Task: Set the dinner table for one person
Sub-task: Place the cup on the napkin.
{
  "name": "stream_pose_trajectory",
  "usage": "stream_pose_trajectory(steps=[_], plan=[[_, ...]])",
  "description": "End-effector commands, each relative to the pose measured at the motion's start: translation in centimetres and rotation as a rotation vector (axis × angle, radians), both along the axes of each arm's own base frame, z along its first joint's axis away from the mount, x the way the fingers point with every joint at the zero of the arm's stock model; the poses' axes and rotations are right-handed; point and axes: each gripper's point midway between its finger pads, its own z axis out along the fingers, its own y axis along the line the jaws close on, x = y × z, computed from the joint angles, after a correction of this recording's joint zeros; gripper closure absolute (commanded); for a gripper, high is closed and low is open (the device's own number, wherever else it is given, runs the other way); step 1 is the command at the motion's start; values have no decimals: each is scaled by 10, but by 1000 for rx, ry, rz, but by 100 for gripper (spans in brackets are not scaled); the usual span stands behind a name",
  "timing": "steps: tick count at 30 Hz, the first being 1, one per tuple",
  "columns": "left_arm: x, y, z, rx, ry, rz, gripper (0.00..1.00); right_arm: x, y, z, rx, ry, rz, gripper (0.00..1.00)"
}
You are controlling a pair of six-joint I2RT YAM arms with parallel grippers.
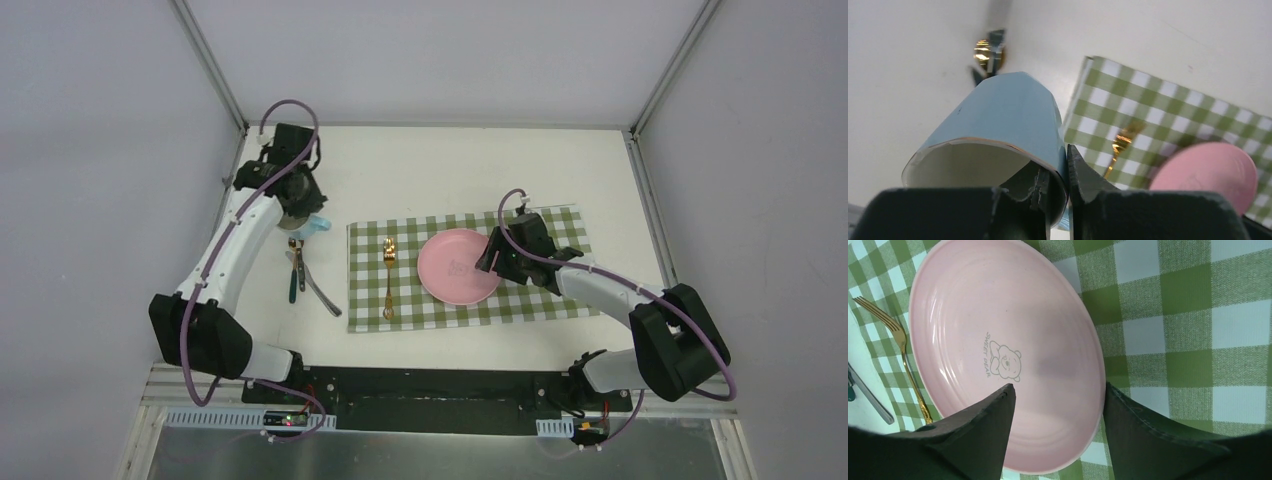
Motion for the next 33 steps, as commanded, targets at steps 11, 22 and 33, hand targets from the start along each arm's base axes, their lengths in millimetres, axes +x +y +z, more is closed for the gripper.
stream_pose_trajectory(steps=[11,22,33], plan=[[25,-252,14,-76,-73,-526,100,41,-44,85,-124,-201,-158,12],[2,-381,16,-133,-105,-765,100,35,-77,93,-140,-212,-233,6],[-29,-403,-10,-93,-38,-793,100,29,-83,88,-132,-207,-240,6]])
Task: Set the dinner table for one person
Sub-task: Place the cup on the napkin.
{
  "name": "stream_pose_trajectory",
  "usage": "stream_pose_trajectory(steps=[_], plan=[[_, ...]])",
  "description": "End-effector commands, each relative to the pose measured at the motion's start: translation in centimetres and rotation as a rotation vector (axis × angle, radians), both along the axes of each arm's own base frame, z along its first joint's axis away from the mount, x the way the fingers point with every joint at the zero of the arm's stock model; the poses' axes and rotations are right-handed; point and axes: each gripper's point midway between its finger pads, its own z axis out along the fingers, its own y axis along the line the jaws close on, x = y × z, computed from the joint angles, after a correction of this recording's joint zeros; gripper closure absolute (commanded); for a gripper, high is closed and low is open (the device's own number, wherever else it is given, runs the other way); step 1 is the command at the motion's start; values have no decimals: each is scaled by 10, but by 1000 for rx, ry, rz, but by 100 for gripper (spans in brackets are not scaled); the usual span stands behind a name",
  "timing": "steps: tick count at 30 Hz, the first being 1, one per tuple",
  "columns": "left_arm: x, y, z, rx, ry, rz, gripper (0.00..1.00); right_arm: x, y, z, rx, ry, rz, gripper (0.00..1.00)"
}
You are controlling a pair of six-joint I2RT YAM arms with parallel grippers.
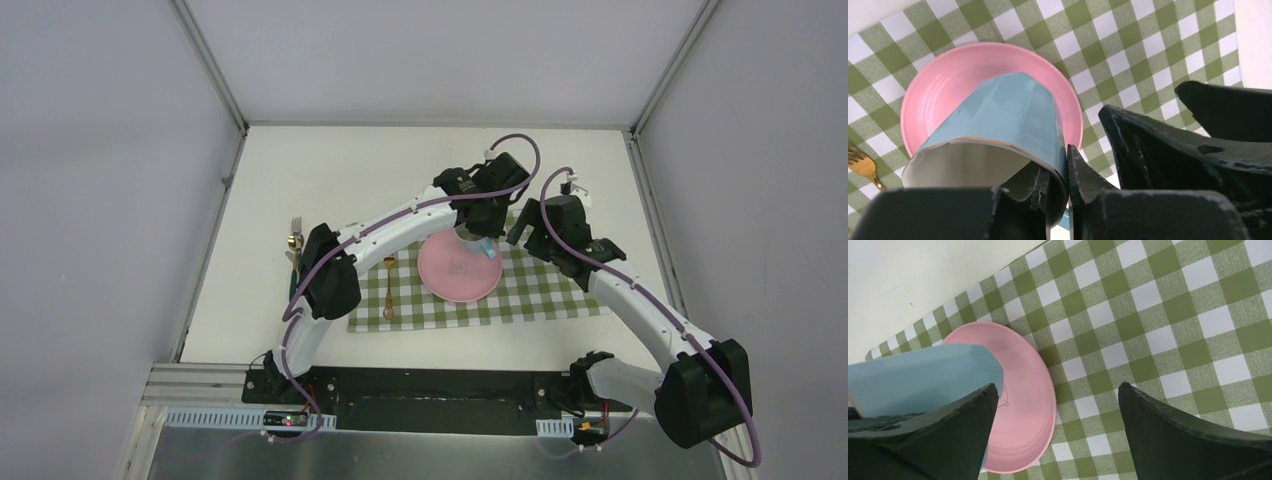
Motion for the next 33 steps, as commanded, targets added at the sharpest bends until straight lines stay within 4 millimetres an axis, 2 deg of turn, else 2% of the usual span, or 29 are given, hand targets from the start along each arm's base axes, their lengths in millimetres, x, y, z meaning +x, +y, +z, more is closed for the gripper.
stream_pose_trajectory(steps=[1,5,11,20,26,28,33], plan=[[2,7,17,-11,-45,45,100,0,-5,8,2,-34,-6,6],[-5,-1,8,-1,-13,8,100,0,-4,7,9,-32,-4,7],[-15,21,-8,76,-1,51,100,0,-7,4,9,-27,-1,7],[-33,34,-44,142,66,65,100,1,-1,1,36,-21,12,7],[-35,32,-47,138,74,51,99,0,1,-2,45,-15,17,7],[-35,31,-46,135,72,49,90,0,2,-3,47,-13,20,7],[-31,28,-40,131,51,34,74,1,4,-5,53,-8,25,7]])
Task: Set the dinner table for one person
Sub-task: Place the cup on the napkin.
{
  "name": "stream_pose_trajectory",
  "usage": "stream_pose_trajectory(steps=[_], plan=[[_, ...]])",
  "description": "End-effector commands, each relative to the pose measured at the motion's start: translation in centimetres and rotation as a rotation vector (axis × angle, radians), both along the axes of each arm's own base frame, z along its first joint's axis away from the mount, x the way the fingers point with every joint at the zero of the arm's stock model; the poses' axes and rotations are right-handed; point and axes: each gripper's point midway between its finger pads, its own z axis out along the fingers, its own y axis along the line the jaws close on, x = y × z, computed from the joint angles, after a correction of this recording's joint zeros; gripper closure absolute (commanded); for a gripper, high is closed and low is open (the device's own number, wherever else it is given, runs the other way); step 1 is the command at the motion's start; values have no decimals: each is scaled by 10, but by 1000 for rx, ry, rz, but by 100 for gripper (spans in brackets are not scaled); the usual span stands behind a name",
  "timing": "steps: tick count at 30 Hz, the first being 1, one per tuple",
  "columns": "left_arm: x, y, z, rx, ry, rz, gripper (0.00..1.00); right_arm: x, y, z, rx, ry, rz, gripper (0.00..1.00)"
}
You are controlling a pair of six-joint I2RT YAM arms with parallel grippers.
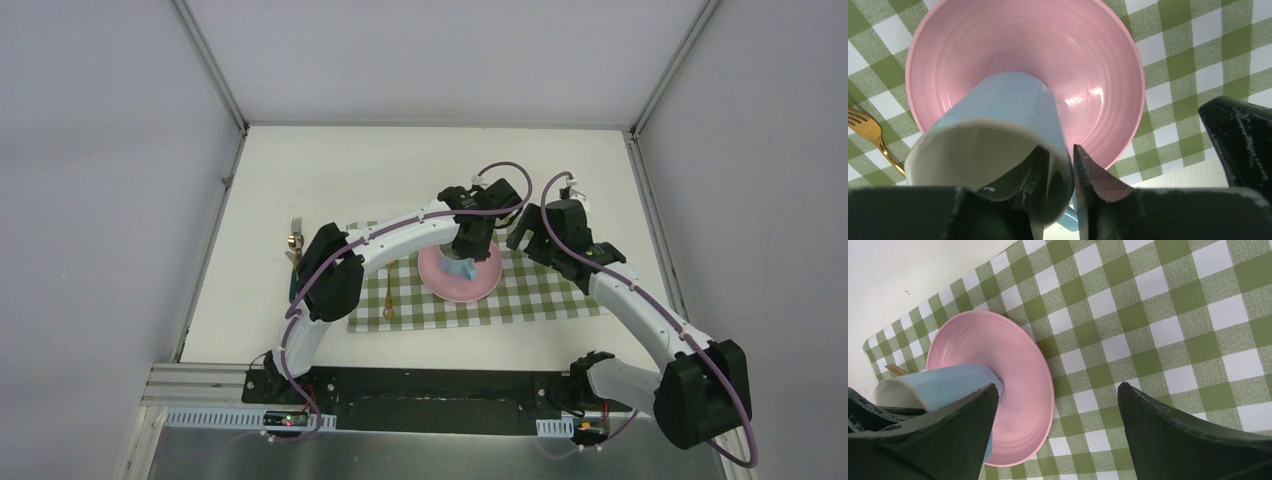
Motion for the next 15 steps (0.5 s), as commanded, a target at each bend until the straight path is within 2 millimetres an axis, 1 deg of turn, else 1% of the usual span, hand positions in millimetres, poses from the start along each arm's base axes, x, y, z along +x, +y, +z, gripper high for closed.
stream_pose_trajectory(steps=[1,3,5,6,7,9,11,12,15], plan=[[2,-7,31,-48,-58,-21,65,7,5,6,28,-34,6,7],[6,-7,39,-50,-85,-32,43,7,5,4,30,-30,6,7],[9,-7,49,-56,-115,-42,35,7,6,3,33,-28,10,7],[12,-7,55,-59,-131,-42,33,6,6,2,32,-26,11,7],[14,-7,60,-60,-146,-44,26,6,6,1,31,-25,11,7],[19,-4,73,-57,-177,-41,24,6,6,0,30,-21,12,7],[26,2,90,-46,-222,-28,24,6,6,-1,30,-21,12,7],[29,6,101,-44,-244,-23,24,5,6,-1,29,-20,12,7],[39,19,142,-52,-331,2,24,6,6,-2,30,-17,15,7]])
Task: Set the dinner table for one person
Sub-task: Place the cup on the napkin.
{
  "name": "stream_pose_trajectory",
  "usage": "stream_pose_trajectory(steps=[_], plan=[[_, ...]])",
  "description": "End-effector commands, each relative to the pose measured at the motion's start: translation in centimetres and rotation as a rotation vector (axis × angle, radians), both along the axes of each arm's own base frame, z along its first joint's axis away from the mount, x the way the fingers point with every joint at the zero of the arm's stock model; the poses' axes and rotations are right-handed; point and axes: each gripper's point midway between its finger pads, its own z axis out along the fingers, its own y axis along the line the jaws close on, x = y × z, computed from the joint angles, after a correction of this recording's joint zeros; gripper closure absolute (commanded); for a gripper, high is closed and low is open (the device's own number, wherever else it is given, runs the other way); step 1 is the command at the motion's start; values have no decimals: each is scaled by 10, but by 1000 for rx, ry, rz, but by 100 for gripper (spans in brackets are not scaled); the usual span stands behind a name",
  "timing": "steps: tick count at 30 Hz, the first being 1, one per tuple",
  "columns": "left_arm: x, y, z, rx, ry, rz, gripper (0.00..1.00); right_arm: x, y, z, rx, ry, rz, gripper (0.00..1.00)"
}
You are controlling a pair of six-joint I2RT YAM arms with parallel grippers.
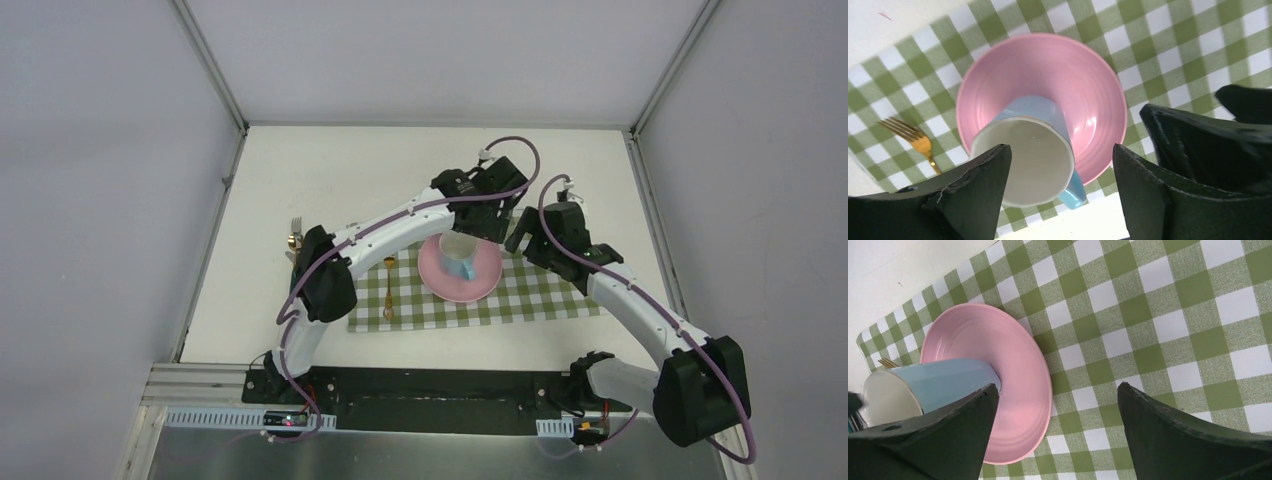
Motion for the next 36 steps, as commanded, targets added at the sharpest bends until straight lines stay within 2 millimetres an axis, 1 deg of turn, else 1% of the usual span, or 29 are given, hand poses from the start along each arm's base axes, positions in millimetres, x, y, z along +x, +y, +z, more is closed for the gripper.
stream_pose_trajectory(steps=[1,3,4,5,7,9,11,13,15,18,21,24,28,33,35,36], plan=[[18,28,108,-59,-223,43,24,10,4,7,22,-37,2,7],[21,46,134,-54,-290,79,25,12,8,8,32,-35,16,8],[21,57,146,-49,-322,107,26,14,12,10,38,-32,28,8],[21,70,153,-35,-349,140,27,16,16,12,44,-31,45,9],[20,101,155,4,-382,217,28,21,28,20,44,-34,93,10],[19,130,148,27,-388,286,28,24,42,27,16,-31,146,11],[20,152,132,14,-362,328,29,28,55,36,4,-48,177,11],[22,169,115,-9,-334,361,30,30,65,44,-3,-59,200,11],[24,182,99,-27,-295,383,31,34,73,54,-11,-76,221,11],[24,190,81,-3,-267,401,31,35,83,57,-28,-73,251,12],[25,190,68,19,-245,396,32,34,92,55,-35,-63,273,12],[26,188,63,23,-236,393,32,30,99,50,-39,-49,291,13],[28,188,62,25,-232,392,32,24,106,40,-47,-33,304,15],[28,189,62,24,-233,394,32,16,109,32,-50,-18,311,25],[29,190,61,23,-233,398,32,13,110,28,-52,-10,311,35],[29,189,60,21,-232,397,32,11,110,26,-53,-8,312,38]])
